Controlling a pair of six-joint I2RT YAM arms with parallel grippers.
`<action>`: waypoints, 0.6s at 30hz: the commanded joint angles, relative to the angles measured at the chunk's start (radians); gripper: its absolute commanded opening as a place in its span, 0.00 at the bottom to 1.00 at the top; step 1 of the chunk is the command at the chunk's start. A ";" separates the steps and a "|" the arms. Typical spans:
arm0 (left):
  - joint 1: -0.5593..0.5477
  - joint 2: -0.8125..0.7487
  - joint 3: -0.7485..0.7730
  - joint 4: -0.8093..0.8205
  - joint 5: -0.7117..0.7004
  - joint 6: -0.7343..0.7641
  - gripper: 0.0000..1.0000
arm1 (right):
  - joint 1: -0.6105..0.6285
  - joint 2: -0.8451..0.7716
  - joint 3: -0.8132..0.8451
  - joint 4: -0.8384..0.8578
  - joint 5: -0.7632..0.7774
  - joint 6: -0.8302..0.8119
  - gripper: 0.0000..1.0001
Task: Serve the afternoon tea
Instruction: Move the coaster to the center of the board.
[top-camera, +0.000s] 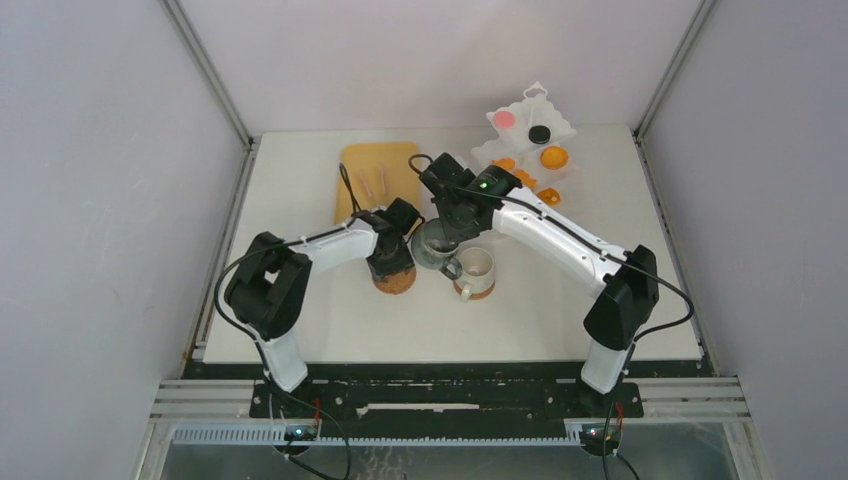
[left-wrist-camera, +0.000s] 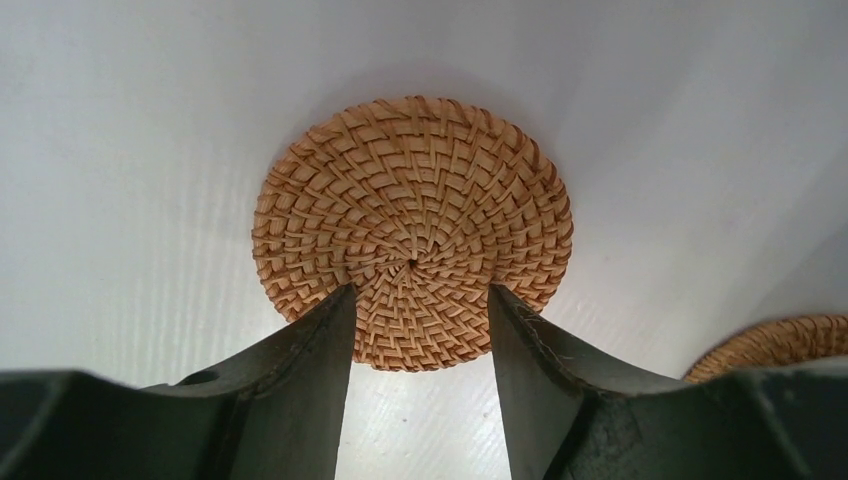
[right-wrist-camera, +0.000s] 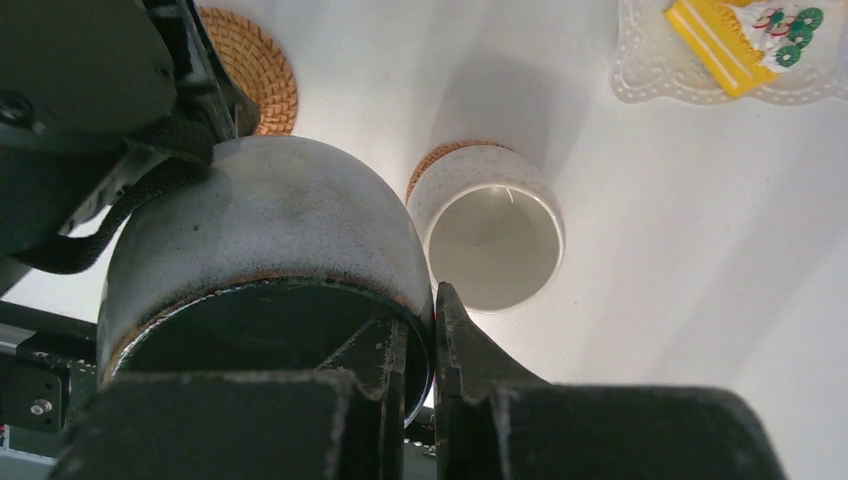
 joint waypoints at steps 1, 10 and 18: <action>-0.040 0.023 0.033 -0.003 0.056 -0.038 0.56 | -0.020 -0.100 0.027 0.058 0.014 -0.005 0.00; -0.078 0.011 0.042 0.006 0.087 -0.071 0.56 | -0.030 -0.117 0.014 0.049 0.019 -0.002 0.00; -0.085 -0.016 0.058 -0.010 0.060 -0.093 0.61 | -0.030 -0.126 0.015 0.048 0.018 -0.003 0.00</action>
